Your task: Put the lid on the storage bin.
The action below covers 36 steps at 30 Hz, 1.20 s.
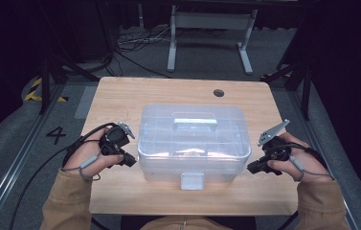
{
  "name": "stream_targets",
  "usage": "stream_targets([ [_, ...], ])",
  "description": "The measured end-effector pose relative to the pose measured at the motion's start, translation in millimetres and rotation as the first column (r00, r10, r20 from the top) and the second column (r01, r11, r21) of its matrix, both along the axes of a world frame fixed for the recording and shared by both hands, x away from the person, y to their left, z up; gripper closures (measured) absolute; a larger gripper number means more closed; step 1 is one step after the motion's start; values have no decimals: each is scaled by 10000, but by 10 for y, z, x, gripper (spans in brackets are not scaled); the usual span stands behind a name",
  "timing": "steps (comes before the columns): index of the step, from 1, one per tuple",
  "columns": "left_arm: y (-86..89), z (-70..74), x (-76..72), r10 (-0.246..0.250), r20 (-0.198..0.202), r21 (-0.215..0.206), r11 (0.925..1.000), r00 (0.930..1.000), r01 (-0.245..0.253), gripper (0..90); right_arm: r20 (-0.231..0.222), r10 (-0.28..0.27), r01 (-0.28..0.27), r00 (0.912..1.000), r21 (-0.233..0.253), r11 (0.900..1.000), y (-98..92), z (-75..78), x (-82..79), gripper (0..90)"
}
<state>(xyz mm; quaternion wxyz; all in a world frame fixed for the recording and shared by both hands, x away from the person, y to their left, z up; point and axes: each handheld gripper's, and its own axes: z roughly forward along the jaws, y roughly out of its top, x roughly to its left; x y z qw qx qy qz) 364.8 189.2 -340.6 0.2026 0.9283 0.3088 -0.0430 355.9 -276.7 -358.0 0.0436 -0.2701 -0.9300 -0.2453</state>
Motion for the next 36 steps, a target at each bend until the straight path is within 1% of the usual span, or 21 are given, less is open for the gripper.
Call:
stream_targets([
  [4,81,48,-6,520,367,-482,9976,9980,-502,799,215,-279,273,9994,295,9992,-62,57,0,815],
  [7,153,86,-24,1125,702,-908,9902,9912,-1060,782,427,-499,473,9978,590,9971,-111,101,15,780],
  [8,153,86,-24,1125,702,-908,9902,9912,-1060,766,488,-619,587,9969,649,9962,-126,117,19,770],
  [9,202,104,-33,1544,924,-1233,9821,9837,-1426,760,564,-698,657,9960,706,9953,-141,128,26,759],
  [11,247,113,-40,1867,1095,-1415,9751,9763,-1706,753,729,-899,838,9933,829,9930,-167,147,44,733],
  [13,306,114,-47,2407,1305,-1733,9607,9618,-2169,730,1010,-1215,1112,9874,1022,9885,-197,162,79,714],
  [14,330,111,-42,2506,1399,-1779,9580,9579,-2247,725,1129,-1445,1321,9830,1107,9850,-210,167,102,694],
  [15,363,106,-42,2765,1485,-1871,9506,9495,-2476,722,1263,-1570,1426,9795,1156,9830,-217,167,118,684],
  [17,410,97,-39,3105,1588,-2076,9385,9372,-2757,706,1505,-2028,1834,9676,1333,9740,-235,170,164,668],
  [20,465,58,-21,3435,1684,-2178,9271,9239,-3050,684,1864,-2756,2446,9430,1732,9540,-277,152,249,614],
  [21,502,8,12,3709,1819,-2352,9157,9107,-3259,677,1948,-2940,2604,9358,1803,9485,-288,148,270,613],
  [22,502,8,12,3709,1819,-2352,9157,9107,-3259,637,1948,-2940,2604,9358,1803,9485,-288,148,270,613],
  [23,523,-14,35,3861,1957,-2432,9096,9015,-3367,637,2116,-3622,3157,9078,2238,9221,-326,112,334,549],
  [24,523,-14,35,3861,1957,-2432,9096,9015,-3367,622,2116,-3622,3157,9078,2238,9221,-326,112,334,549],
  [25,535,-40,56,4069,2045,-2528,9006,8903,-3535,622,2336,-3859,3305,8925,2436,9118,-345,89,366,523],
  [27,546,-103,111,4274,2094,-2603,8913,8795,-3712,594,2636,-4253,3625,8658,2556,8963,-391,38,427,492],
  [28,546,-133,137,4373,2171,-2615,8874,8727,-3796,566,2865,-4457,3782,8481,2619,8879,-432,-7,472,466],
  [29,546,-133,137,4373,2171,-2615,8874,8727,-3796,554,2865,-4457,3782,8481,2619,8879,-432,-7,472,466],
  [31,544,-216,203,4551,2192,-2623,8795,8631,-3971,547,3058,-4655,3951,8305,2655,8794,-499,-79,536,459],
  [33,535,-303,270,4590,2291,-2617,8784,8584,-3998,520,3215,-4958,4229,8067,2719,8644,-580,-175,608,430],
  [36,534,-384,338,4590,2337,-2581,8792,8572,-4005,499,3275,-5196,4523,7891,2625,8524,-688,-314,691,428],
])
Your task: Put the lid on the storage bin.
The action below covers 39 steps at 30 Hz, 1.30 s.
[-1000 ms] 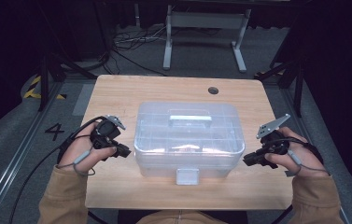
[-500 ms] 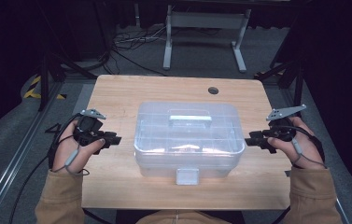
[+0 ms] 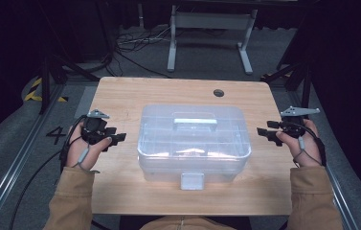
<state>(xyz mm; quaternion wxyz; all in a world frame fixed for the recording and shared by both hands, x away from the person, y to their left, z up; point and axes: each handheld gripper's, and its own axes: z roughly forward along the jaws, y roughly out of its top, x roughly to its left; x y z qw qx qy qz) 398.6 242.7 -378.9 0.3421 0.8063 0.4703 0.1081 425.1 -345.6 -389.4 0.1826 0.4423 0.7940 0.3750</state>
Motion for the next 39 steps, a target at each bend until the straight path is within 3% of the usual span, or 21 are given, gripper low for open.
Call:
stream_targets([
  [7,38,-157,112,235,-163,-42,9997,9996,-236,472,-43,-638,637,9980,-209,9978,-144,-242,103,398],
  [13,104,-292,179,495,-309,-123,9987,9983,-499,468,-192,-909,909,9957,-4,9959,-216,-432,168,390],
  [24,177,-504,258,775,-557,46,9970,9954,-774,463,-487,-978,971,9940,-171,9951,-276,-715,268,383],
  [25,181,-529,266,762,-745,150,9970,9943,-753,464,-502,-970,963,9940,-148,9952,-279,-734,273,384],
  [31,193,-616,291,859,-887,413,9957,9923,-825,466,-564,-872,862,9946,-200,9961,-266,-817,303,384],
  [39,176,-706,311,643,-958,560,9967,9933,-591,450,-509,-912,894,9945,-359,9953,-254,-934,335,393],
])
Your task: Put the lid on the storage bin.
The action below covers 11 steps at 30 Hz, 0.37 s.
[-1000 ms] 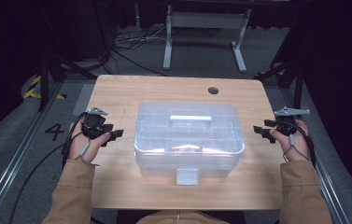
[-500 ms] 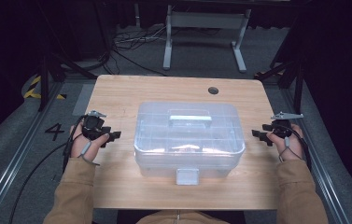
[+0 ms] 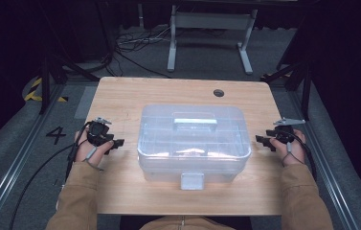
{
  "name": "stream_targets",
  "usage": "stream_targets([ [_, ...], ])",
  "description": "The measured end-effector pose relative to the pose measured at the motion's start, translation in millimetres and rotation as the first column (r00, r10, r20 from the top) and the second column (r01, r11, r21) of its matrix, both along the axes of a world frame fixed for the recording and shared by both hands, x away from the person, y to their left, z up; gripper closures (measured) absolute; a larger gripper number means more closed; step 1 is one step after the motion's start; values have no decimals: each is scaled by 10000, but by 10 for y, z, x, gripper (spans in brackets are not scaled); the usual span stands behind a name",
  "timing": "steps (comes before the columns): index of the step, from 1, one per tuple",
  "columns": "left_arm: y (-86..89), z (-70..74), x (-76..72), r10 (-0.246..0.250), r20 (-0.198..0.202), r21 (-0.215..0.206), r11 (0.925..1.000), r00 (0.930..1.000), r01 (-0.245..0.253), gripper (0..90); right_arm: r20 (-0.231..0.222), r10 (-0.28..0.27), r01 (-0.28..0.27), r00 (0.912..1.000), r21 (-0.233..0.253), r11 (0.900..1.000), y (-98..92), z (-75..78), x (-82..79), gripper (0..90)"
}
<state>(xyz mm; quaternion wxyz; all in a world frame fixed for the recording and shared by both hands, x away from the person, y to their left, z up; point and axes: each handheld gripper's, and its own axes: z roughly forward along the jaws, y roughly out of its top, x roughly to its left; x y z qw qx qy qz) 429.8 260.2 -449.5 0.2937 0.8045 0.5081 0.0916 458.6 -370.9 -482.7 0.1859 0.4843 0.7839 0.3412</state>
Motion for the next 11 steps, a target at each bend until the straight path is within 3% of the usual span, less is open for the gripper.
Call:
stream_targets([
  [5,-30,-43,6,-238,184,290,9993,9995,232,448,-94,23,-24,10000,-35,10000,21,-38,6,392],
  [11,-85,-92,15,-871,201,439,9953,9960,861,387,-9,-58,57,10000,-222,9997,59,-68,13,395],
])
